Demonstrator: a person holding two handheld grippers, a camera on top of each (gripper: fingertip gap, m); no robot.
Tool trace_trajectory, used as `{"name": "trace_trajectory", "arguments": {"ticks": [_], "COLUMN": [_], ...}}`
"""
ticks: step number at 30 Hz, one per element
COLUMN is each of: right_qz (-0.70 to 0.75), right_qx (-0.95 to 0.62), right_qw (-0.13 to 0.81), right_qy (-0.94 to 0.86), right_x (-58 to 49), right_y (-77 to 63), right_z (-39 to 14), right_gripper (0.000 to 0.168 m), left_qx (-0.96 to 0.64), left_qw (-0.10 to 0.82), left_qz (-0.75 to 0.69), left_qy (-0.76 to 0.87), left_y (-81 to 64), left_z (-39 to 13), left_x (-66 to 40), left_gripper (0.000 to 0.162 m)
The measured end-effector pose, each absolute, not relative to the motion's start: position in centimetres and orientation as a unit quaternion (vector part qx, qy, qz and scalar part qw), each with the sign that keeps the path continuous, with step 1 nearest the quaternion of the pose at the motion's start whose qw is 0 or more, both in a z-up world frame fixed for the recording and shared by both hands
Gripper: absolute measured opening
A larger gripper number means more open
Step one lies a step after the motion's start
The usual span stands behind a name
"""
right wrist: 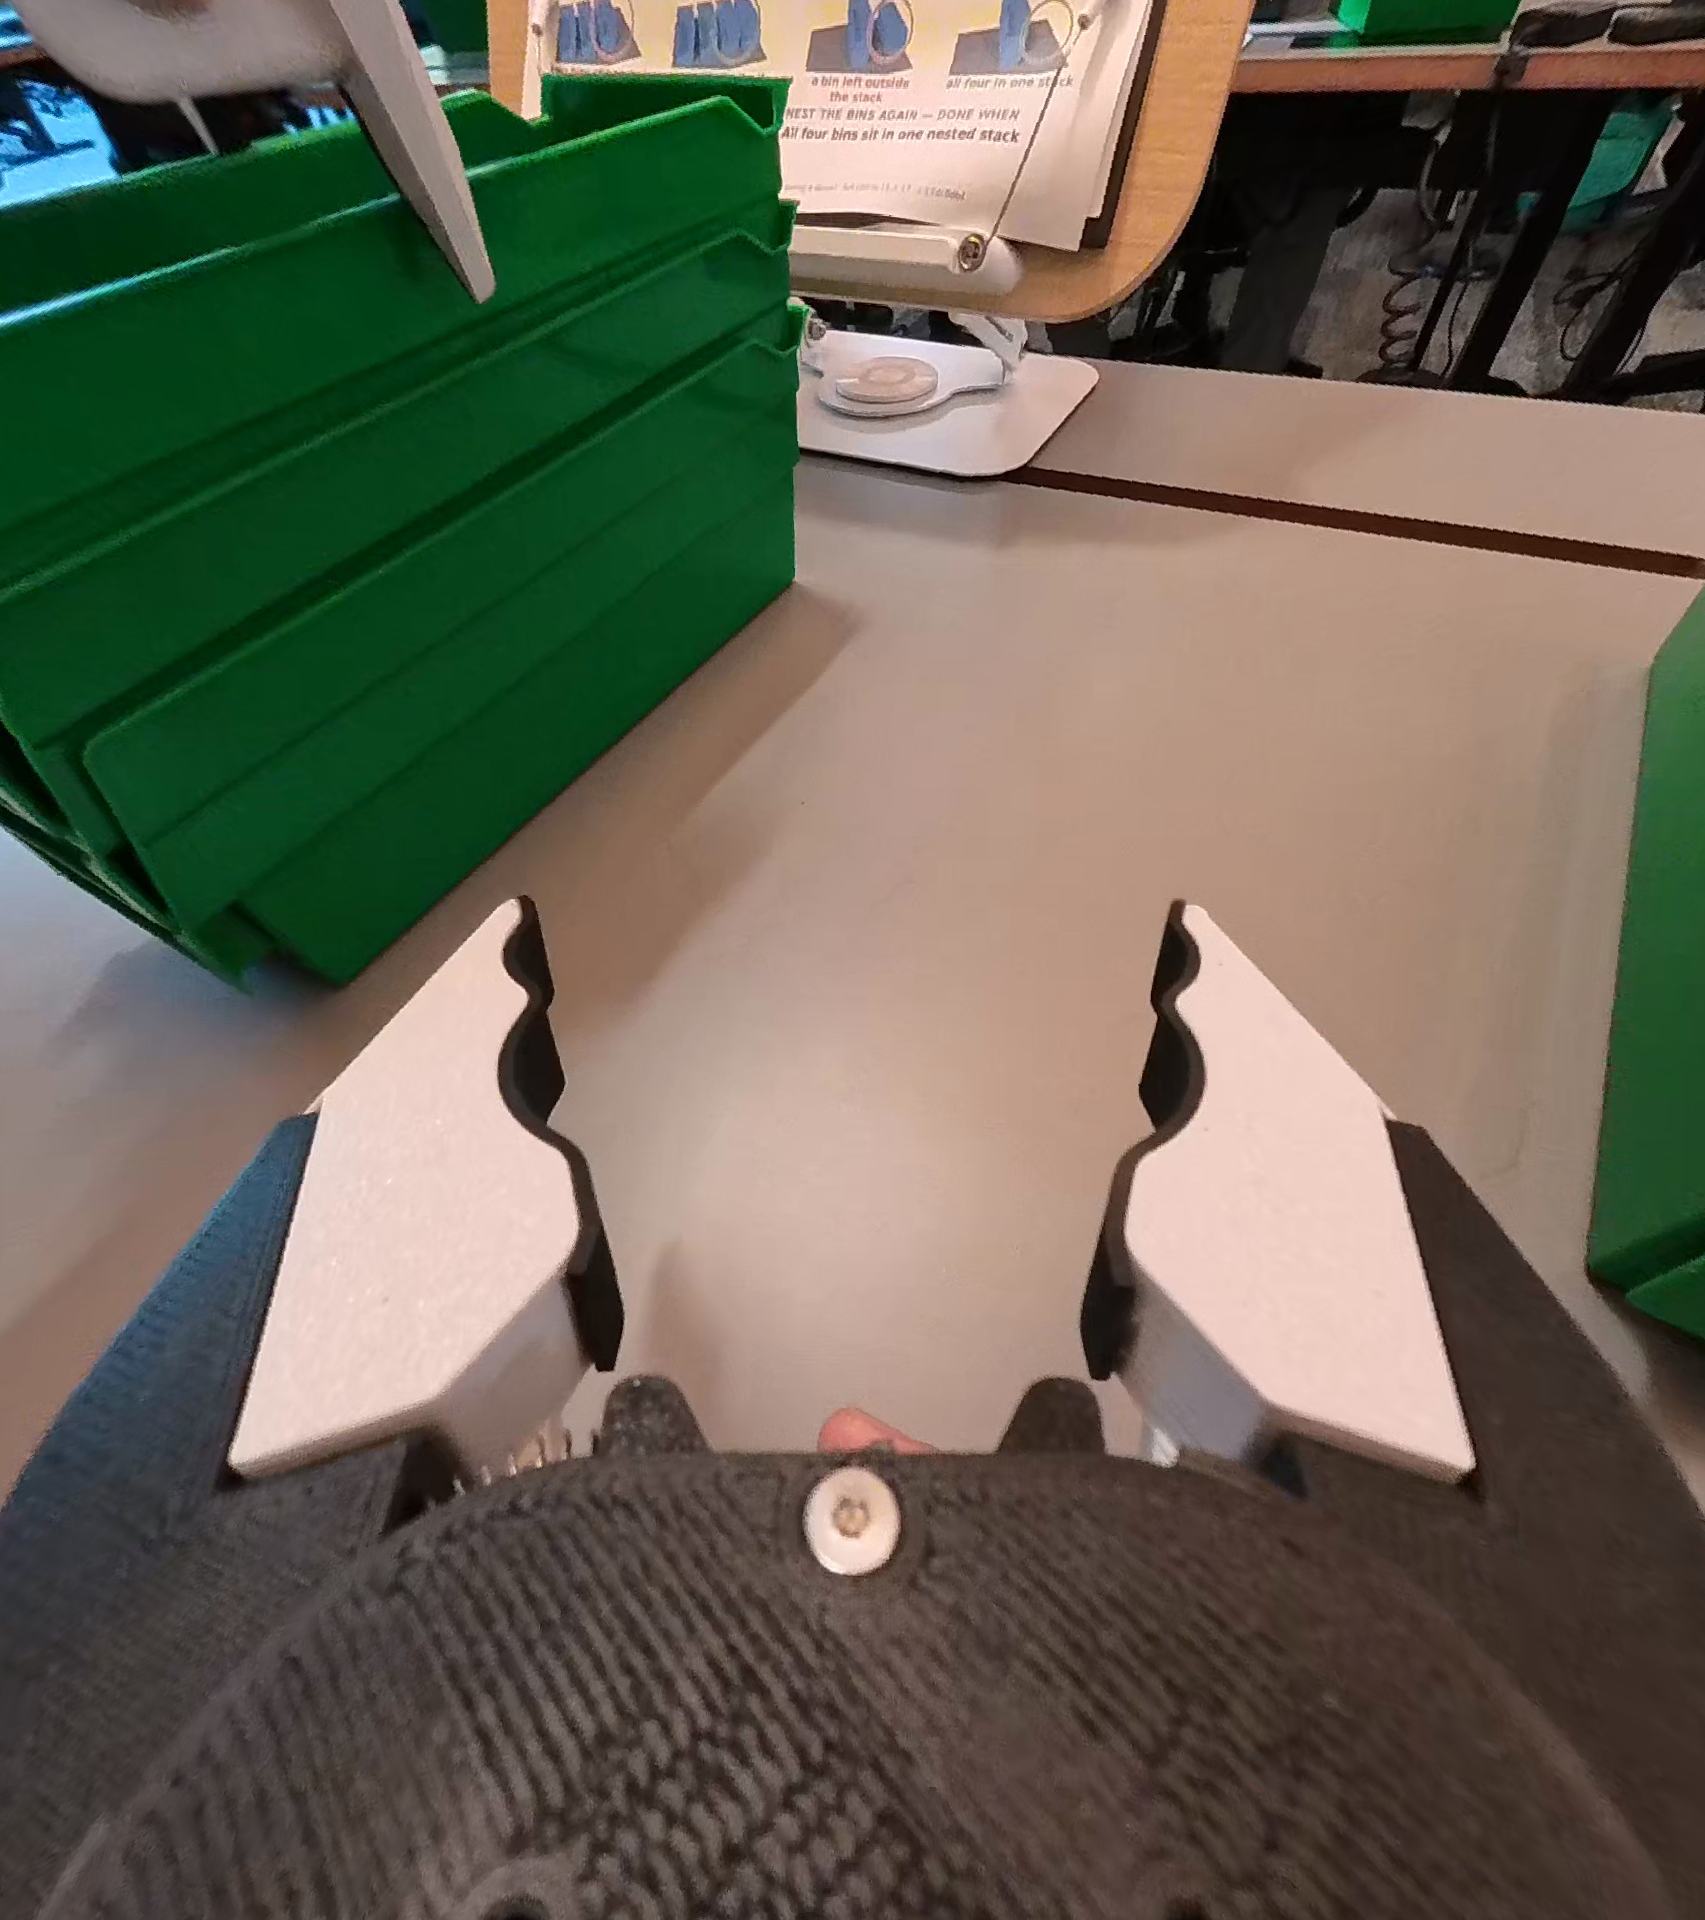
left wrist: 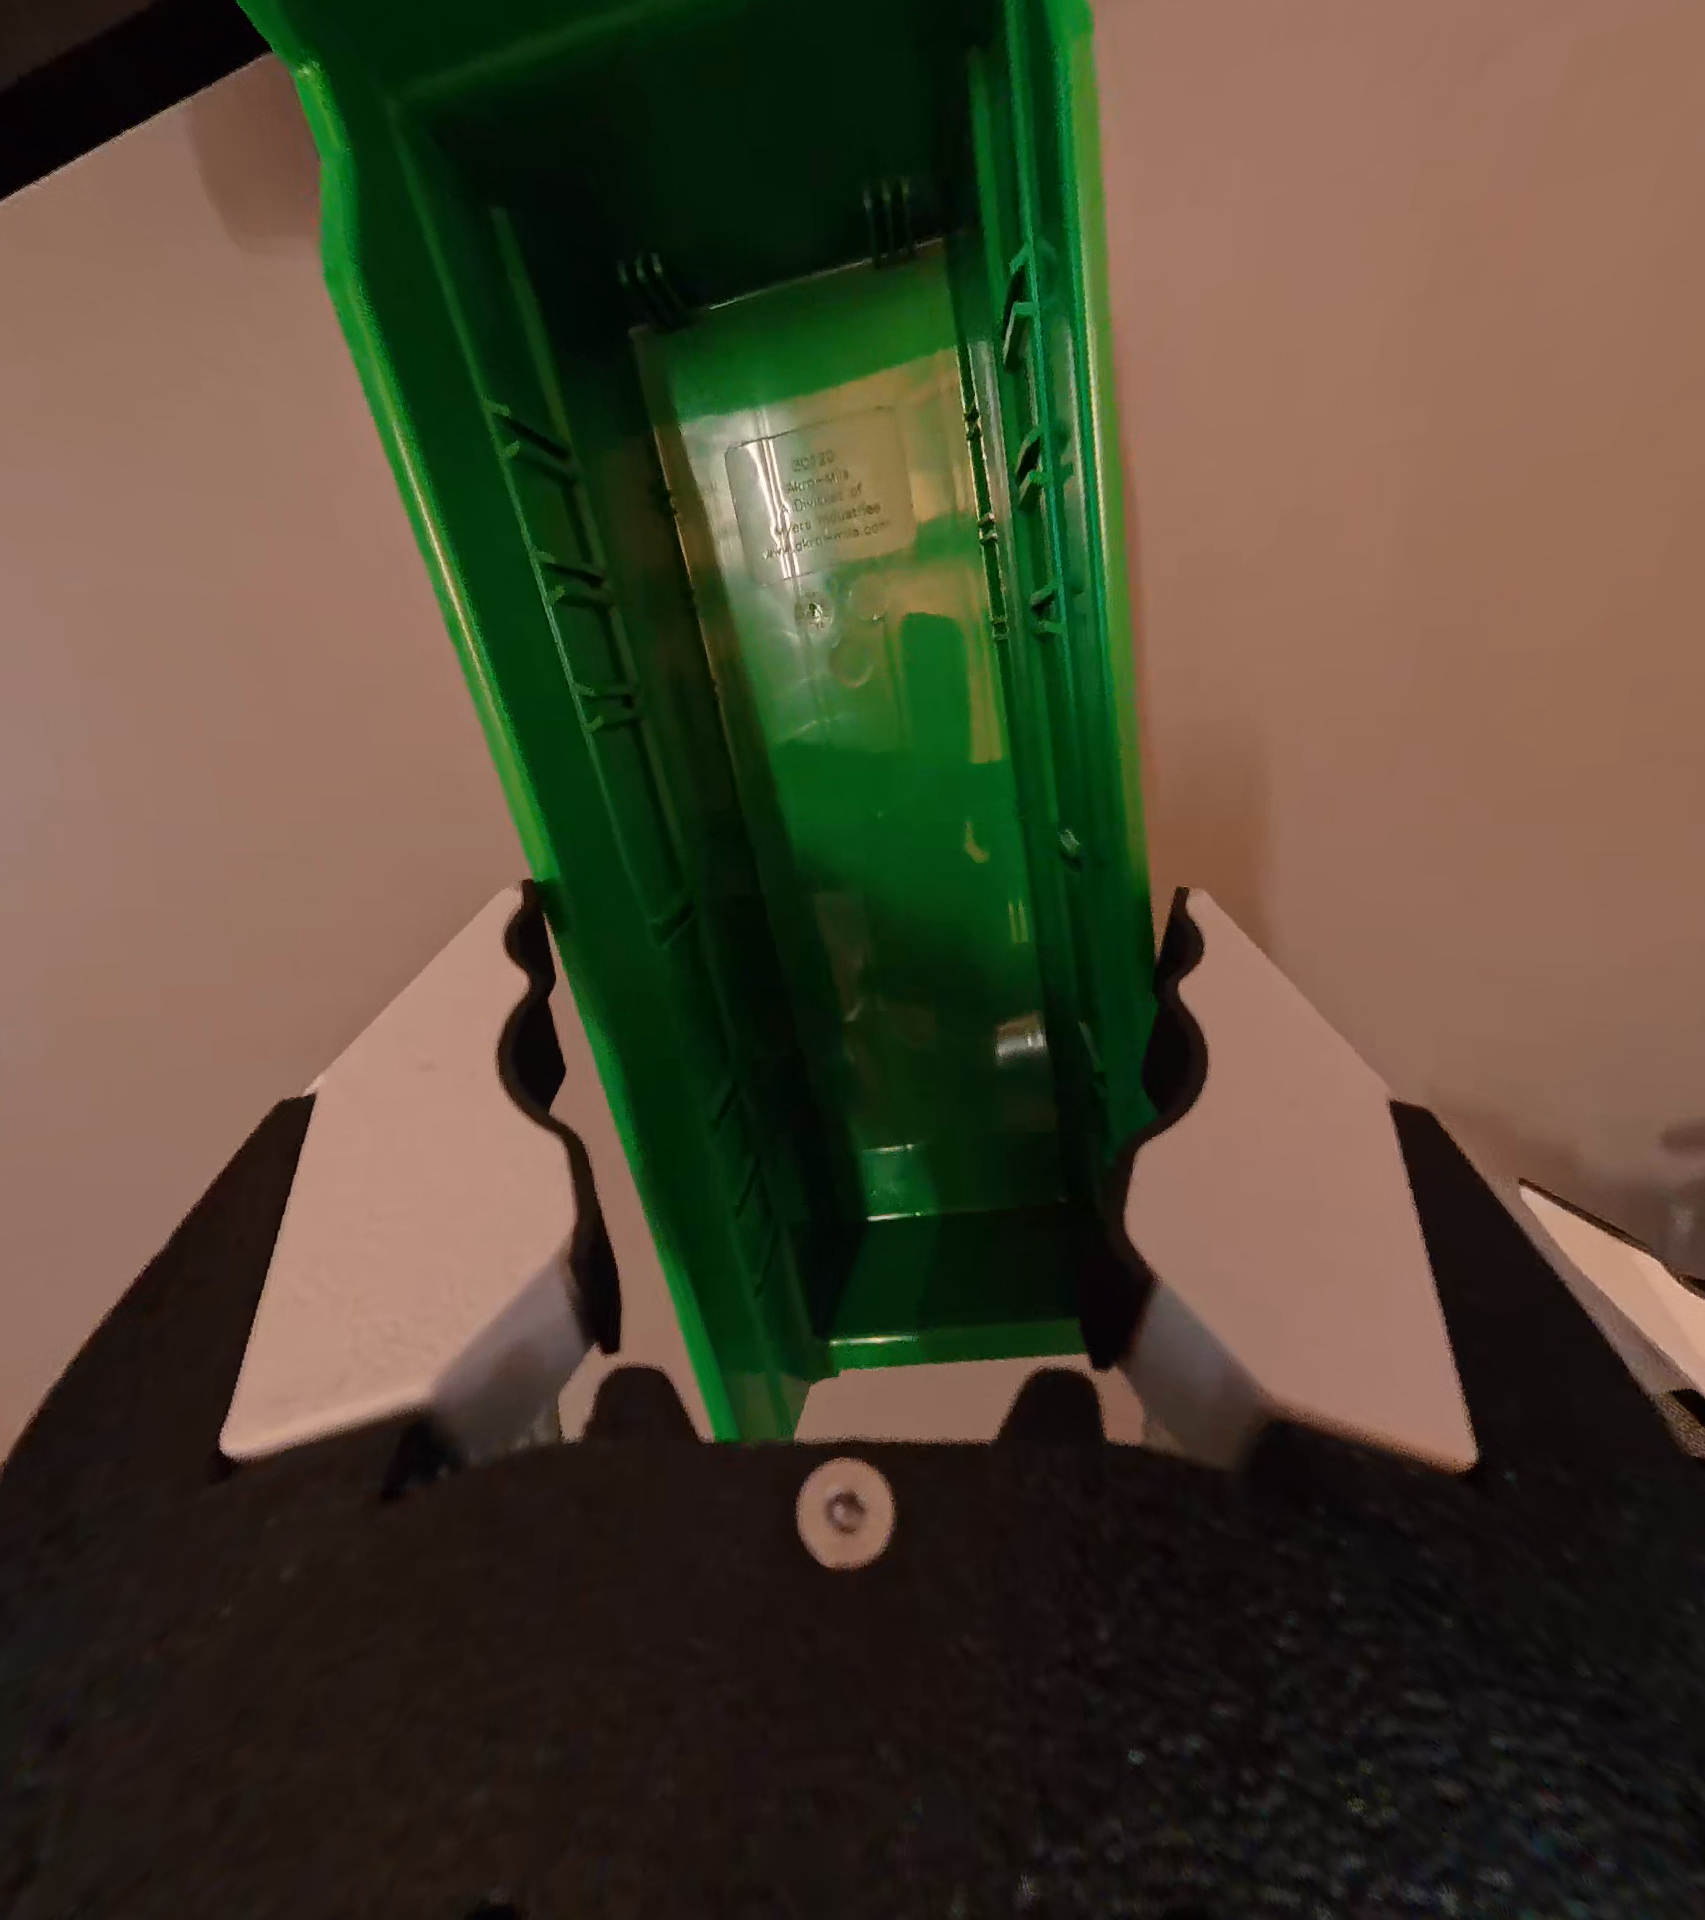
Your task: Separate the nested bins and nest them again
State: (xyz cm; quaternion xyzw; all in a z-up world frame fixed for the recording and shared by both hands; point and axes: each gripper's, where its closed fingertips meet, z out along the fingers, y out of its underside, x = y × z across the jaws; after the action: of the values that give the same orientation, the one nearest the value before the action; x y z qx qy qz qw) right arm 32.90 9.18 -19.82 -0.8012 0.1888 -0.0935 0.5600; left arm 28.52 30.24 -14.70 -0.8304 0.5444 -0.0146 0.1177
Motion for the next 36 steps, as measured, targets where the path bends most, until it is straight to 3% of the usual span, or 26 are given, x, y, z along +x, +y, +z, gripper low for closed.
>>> {"name": "trace_trajectory", "arguments": {"ticks": [10, 23, 36], "right_qz": [-0.088, -0.086, -0.081], "right_qx": [-0.802, -0.802, -0.806], "right_qw": [0.557, 0.556, 0.550], "right_qy": [0.196, 0.201, 0.204], "right_x": [33.09, 33.35, 33.41], "right_y": [9.08, 8.74, 8.81], "right_z": [-20.15, -20.18, -20.70], "right_gripper": [0.115, 0.115, 0.115], "left_qx": [-0.820, -0.823, -0.825], "left_qw": [0.124, 0.118, 0.127], "left_qz": [-0.027, -0.009, -0.028], "left_qy": [0.557, 0.556, 0.550], "left_y": [30.24, 30.24, 30.23], "left_z": [-14.80, -14.59, -15.10], "left_x": [28.68, 28.50, 28.72], "left_gripper": [0.114, 0.094, 0.115]}}
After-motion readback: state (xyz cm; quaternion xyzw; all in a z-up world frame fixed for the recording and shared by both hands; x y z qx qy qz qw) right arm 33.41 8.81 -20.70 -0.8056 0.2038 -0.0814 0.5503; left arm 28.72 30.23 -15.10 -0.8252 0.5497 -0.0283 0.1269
